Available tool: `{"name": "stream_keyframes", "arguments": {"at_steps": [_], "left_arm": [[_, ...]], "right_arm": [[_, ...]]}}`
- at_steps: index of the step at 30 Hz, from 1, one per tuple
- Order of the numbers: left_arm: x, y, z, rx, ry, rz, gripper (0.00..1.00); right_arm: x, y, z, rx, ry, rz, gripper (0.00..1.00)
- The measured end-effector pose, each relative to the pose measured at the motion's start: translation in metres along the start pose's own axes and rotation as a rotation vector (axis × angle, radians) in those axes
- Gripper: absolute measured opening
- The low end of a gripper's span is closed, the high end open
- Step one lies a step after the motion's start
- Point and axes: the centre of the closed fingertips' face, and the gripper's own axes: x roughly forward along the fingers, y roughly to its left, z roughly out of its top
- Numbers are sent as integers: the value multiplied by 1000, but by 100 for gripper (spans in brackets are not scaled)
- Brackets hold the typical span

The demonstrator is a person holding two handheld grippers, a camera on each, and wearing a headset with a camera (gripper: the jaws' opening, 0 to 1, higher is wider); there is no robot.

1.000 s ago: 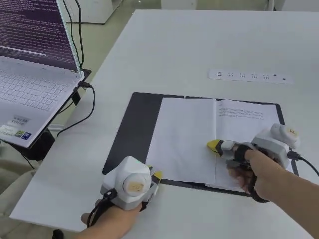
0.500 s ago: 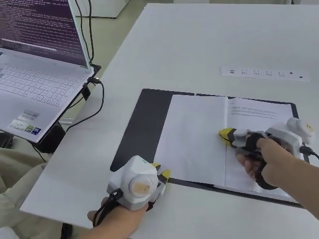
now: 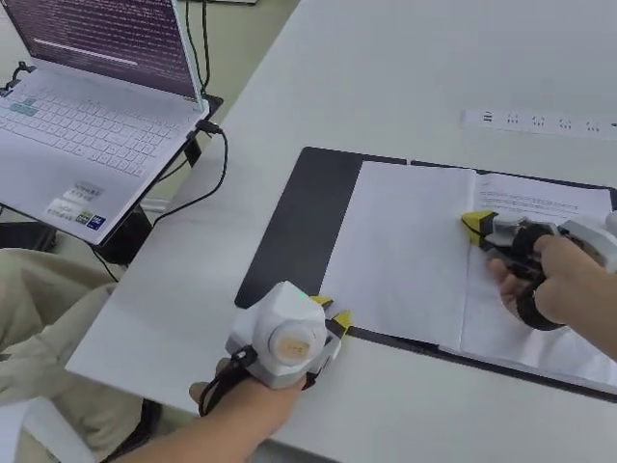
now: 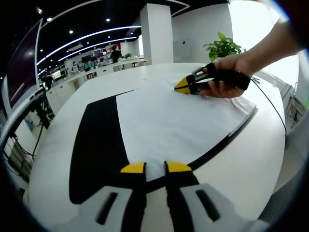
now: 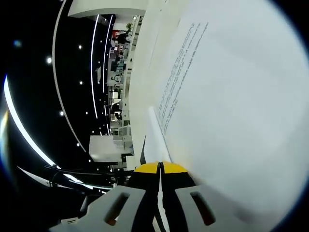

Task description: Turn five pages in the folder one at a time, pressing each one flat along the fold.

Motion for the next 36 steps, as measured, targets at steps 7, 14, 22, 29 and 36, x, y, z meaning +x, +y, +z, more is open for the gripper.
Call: {"name": "stream_keyframes", "arguments": {"at_steps": [7,14,22,29,36], "left_arm": [[0,0,0,-6,-8,3,13],[0,0,0,-9,-17,5,13],[0,0,0,-11,-21,7,13],[0,0,0,-12,-22,9,13],[-1,0,0,-15,-25,10,13]], "right_arm": [[12,8,12,54,-60,18,0],[22,13,23,93,-105,27,0],[37,20,39,104,-155,34,0],[51,28,52,51,-176,18,0],[60,26,67,79,-201,11,0]]}}
